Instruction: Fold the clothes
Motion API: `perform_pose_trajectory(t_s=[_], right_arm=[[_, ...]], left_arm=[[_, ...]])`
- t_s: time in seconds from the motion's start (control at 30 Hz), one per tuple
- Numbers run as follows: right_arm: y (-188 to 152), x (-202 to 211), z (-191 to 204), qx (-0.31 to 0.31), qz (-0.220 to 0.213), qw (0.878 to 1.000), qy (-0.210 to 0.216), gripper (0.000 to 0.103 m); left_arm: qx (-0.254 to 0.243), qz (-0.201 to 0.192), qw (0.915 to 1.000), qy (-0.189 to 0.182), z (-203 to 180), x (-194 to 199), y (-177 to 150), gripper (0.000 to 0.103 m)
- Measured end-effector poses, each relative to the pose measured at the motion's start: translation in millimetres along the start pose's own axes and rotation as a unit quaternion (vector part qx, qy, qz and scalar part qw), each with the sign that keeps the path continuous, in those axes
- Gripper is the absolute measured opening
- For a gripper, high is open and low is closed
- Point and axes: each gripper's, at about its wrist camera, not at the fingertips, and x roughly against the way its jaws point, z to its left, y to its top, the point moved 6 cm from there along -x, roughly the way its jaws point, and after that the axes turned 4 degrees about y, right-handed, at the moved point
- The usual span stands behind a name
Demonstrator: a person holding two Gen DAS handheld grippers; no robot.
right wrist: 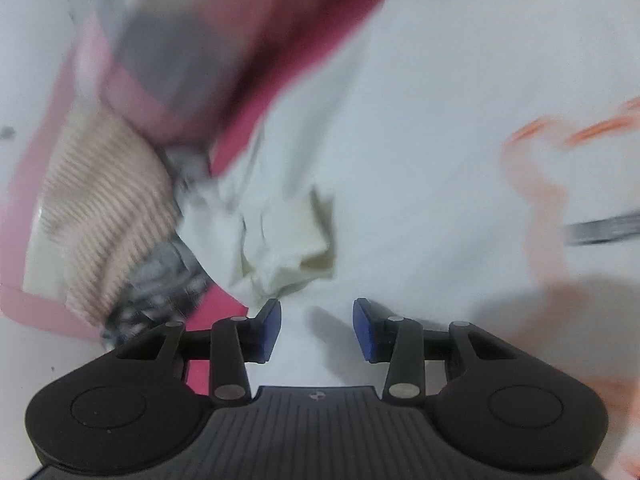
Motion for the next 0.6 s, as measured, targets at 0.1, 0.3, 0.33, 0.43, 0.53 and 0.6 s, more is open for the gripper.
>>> perform_pose_trajectory(t_s=[0.1,0.3,0.33,0.43,0.53,0.6], right_arm=[[28.7,-42.7,35.8,0.022,-0.025,0.999,0.024,0.040],[53.7,-37.6,107.5,0.036,-0.086,0.979,0.182,0.048],[51.9,-31.6,113.8,0.042,-0.090,0.975,0.200,0.050],[31.0,12.1,97.8,0.072,-0.100,0.974,0.190,0.052],[18.0,81.6,57.8,0.092,-0.141,0.974,0.153,0.052],[15.9,143.5,21.6,0.104,-0.199,0.969,0.106,0.054]], left_arm=[[0.004,0.004,1.0000,0.008,-1.5,-0.3,0.7,0.050],[-0.006,0.004,0.9999,0.010,-3.0,1.4,-2.0,0.052],[-0.008,0.004,0.9999,0.009,-3.0,1.6,-2.4,0.052],[-0.019,0.008,0.9997,0.009,-3.8,0.8,-1.7,0.053],[-0.023,0.011,0.9996,0.007,-3.1,-0.8,-0.9,0.055],[-0.024,0.012,0.9996,0.006,-1.8,-1.2,-1.2,0.056]])
